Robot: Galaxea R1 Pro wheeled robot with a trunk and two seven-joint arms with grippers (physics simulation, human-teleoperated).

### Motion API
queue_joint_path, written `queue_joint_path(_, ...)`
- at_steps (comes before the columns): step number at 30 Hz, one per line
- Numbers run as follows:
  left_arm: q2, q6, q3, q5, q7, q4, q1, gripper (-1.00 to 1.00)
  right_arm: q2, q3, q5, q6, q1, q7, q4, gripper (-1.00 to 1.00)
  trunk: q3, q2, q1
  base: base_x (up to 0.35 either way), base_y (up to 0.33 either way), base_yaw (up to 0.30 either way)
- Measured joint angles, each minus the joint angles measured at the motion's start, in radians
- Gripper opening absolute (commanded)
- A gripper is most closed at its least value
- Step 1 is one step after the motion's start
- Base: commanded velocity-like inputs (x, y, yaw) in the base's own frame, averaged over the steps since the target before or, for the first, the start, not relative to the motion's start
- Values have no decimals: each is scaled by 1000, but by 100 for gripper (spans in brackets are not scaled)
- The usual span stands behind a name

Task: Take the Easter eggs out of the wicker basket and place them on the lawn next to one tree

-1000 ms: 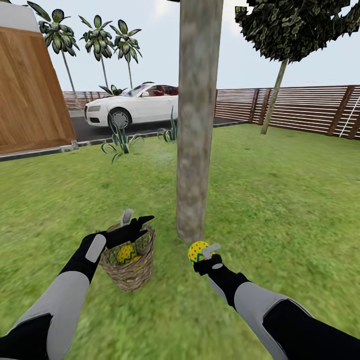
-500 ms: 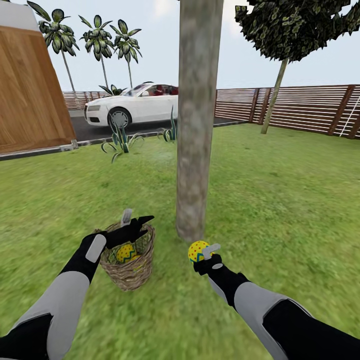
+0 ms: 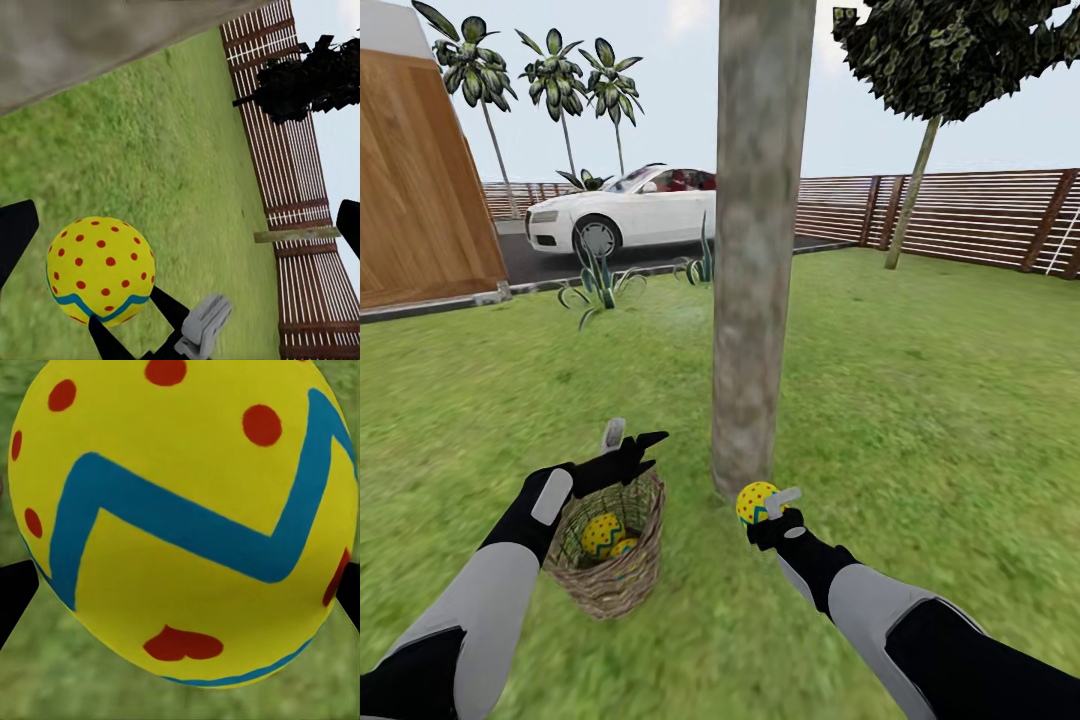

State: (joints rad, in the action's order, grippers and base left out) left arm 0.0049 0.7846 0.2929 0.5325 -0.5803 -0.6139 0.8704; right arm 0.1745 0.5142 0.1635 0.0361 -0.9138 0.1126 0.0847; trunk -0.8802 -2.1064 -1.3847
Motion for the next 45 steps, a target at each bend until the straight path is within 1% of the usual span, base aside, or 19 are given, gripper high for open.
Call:
queue_joint_path(9,-1,-7,0,0,-5,-4,-4,100,0,0,0,0,0,0,0,-100,0,0,0,4,0,0)
queue_joint_path(13,-1,-7,0,-1,-19,-1,-4,100,0,0,0,0,0,0,0,-100,-12,-28,-15,0,0,0)
queue_joint_path(26,0,0,-1,0,-17,3,-4,100,0,0,0,0,0,0,0,-100,-53,-119,-65,0,0,0)
queue_joint_path(31,0,0,-2,-1,-17,3,-4,100,0,0,-1,-1,11,-1,-2,-100,-69,-154,-84,0,0,0)
queue_joint_path(35,-1,-1,-1,-1,-17,4,-4,100,0,0,0,-36,14,-1,-5,-100,-81,-182,-100,0,0,0)
queue_joint_path(37,-1,-2,-2,-1,-17,4,-4,100,0,0,1,-41,15,-1,-6,-100,-88,-196,-107,0,0,0)
queue_joint_path(38,-1,-2,-2,-1,-16,4,-4,100,0,0,9,-41,15,0,-6,-100,-91,-203,-111,0,0,0)
queue_joint_path(39,-1,-2,-1,-1,-17,5,-4,100,0,0,26,-41,14,0,-6,-100,-94,-210,-115,0,0,0)
queue_joint_path(40,-1,-2,-1,-1,-17,5,-4,100,0,0,51,-42,14,0,-5,-100,-97,-217,-119,0,0,0)
queue_joint_path(41,0,-2,-2,-1,-16,5,-4,100,0,0,87,-43,14,0,-6,-100,-100,-224,-123,0,0,0)
queue_joint_path(42,0,-2,-2,-1,-16,5,-4,100,0,0,107,-44,14,0,-6,-100,-103,-231,-127,0,0,0)
queue_joint_path(45,0,-2,-2,-1,-16,5,-4,100,0,0,128,-47,14,2,-6,-100,-113,-252,-138,0,0,0)
